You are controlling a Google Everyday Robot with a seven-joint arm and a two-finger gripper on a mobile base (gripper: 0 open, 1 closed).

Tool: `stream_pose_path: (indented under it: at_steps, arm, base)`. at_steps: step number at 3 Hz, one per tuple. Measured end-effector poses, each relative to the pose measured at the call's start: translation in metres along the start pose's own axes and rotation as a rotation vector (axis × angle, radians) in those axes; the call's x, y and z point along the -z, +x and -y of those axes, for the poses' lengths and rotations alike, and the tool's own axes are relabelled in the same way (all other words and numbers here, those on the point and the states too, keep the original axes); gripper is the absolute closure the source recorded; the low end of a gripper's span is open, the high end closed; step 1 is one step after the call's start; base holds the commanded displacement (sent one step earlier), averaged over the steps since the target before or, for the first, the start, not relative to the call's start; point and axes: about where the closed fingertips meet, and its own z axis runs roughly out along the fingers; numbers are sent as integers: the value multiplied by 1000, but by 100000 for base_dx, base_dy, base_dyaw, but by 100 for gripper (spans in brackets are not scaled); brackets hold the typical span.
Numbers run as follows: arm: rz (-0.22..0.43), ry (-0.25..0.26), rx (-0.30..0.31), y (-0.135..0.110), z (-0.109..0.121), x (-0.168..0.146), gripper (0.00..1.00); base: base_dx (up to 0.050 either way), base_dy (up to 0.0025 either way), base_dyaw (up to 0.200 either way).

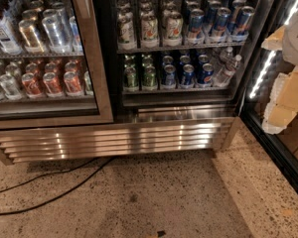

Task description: Close right fridge door

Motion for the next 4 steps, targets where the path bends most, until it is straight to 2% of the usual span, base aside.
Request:
stream_pose_path:
  at_steps: [2,4]
  arm:
    - [0,0,0,0,0,0,0]
    - [0,0,0,0,0,0,0]
  base:
    - [-5003,5,-38]
    - [2,-2,-19370]
